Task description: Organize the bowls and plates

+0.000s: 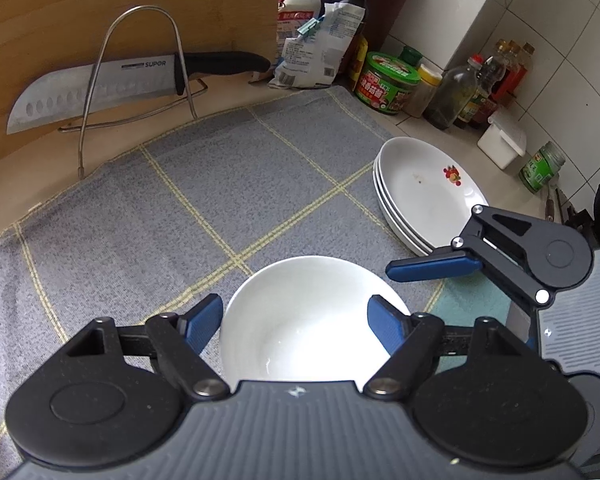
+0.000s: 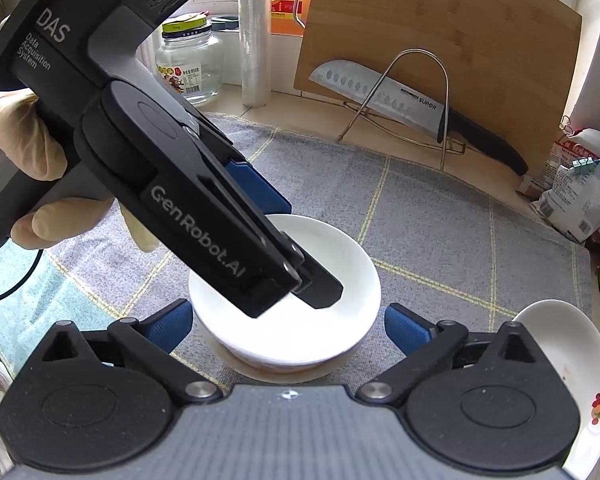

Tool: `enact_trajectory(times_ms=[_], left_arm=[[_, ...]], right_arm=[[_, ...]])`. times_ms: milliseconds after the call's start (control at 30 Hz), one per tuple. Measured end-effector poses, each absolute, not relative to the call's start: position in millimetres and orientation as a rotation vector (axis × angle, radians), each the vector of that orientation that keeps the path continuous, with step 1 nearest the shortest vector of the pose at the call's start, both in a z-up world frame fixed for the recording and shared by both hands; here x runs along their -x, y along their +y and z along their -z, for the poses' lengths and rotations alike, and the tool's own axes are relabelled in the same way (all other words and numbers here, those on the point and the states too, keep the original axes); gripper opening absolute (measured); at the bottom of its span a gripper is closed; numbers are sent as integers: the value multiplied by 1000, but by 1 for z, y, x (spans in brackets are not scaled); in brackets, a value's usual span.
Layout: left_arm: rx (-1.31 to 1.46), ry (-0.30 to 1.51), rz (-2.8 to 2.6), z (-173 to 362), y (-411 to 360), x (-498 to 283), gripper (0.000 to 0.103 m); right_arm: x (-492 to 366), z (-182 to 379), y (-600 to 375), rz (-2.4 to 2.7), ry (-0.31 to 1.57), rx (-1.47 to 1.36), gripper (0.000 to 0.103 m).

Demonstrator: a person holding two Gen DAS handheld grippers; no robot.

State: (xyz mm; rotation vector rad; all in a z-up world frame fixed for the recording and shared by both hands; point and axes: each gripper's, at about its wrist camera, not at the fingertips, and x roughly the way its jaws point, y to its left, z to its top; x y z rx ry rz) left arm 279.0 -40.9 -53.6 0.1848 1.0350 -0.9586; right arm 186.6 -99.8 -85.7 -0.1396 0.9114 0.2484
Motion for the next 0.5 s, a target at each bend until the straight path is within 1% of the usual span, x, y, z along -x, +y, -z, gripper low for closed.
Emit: enact_trajectory(times_ms=[267, 500], left_arm=[[-160, 957, 920, 31, -15, -279, 80], [-144, 955, 855, 31, 8, -281, 80]], right_arm=[[-175, 73, -112, -199, 862, 101, 103], [-173, 82, -114, -190, 883, 89, 103]])
